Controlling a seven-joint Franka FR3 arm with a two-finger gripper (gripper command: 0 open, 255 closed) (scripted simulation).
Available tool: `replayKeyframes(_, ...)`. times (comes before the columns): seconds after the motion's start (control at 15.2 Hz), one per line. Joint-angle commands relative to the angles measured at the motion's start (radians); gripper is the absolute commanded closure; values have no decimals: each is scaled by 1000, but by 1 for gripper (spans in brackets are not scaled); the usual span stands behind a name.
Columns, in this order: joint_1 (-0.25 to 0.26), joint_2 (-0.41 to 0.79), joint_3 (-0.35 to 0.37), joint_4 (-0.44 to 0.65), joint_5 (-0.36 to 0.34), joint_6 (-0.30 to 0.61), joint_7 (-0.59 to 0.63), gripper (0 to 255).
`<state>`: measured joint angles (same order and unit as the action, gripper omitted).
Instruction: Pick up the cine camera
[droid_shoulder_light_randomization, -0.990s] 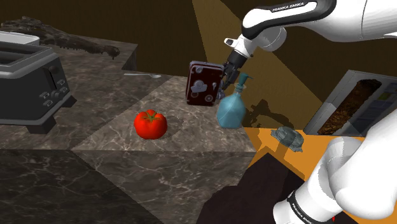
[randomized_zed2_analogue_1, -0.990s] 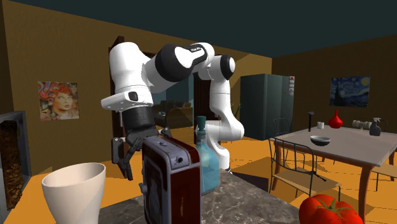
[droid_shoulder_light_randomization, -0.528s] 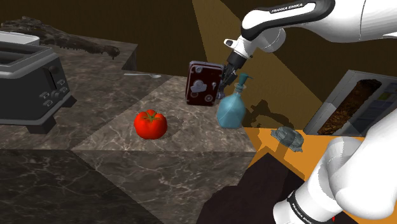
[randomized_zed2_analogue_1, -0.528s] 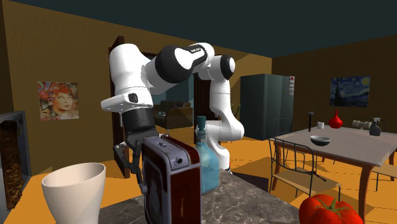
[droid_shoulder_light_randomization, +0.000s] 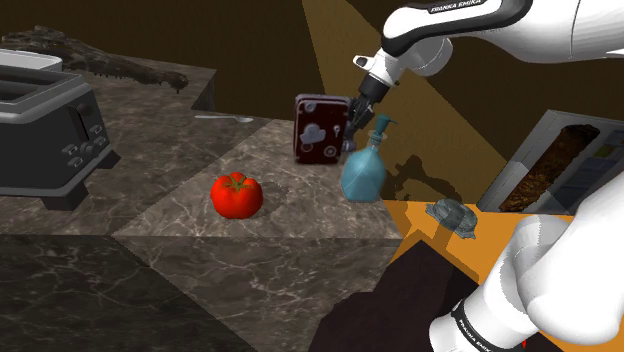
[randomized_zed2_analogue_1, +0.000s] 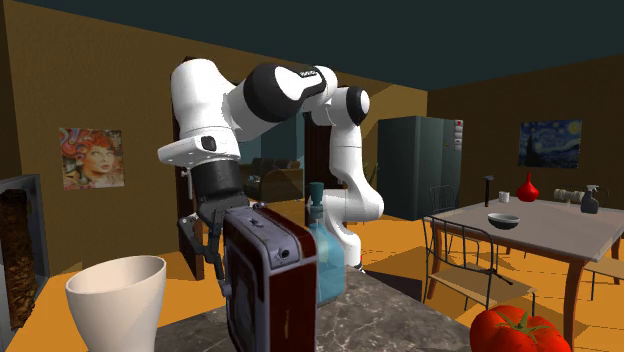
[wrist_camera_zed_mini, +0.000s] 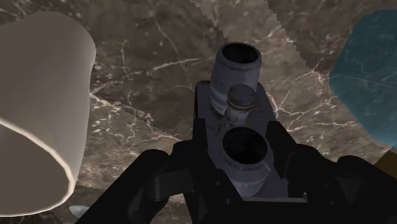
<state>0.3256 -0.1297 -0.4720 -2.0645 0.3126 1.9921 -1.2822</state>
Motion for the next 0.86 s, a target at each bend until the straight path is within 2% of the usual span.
replayKeyframes(0.0,-1,-10,1,18,-7,-22,11,255)
replayKeyframes(0.66,-1,-24,4,135,-27,-146,56,255)
replayKeyframes(0.79,-1,-24,4,137,-27,-148,57,255)
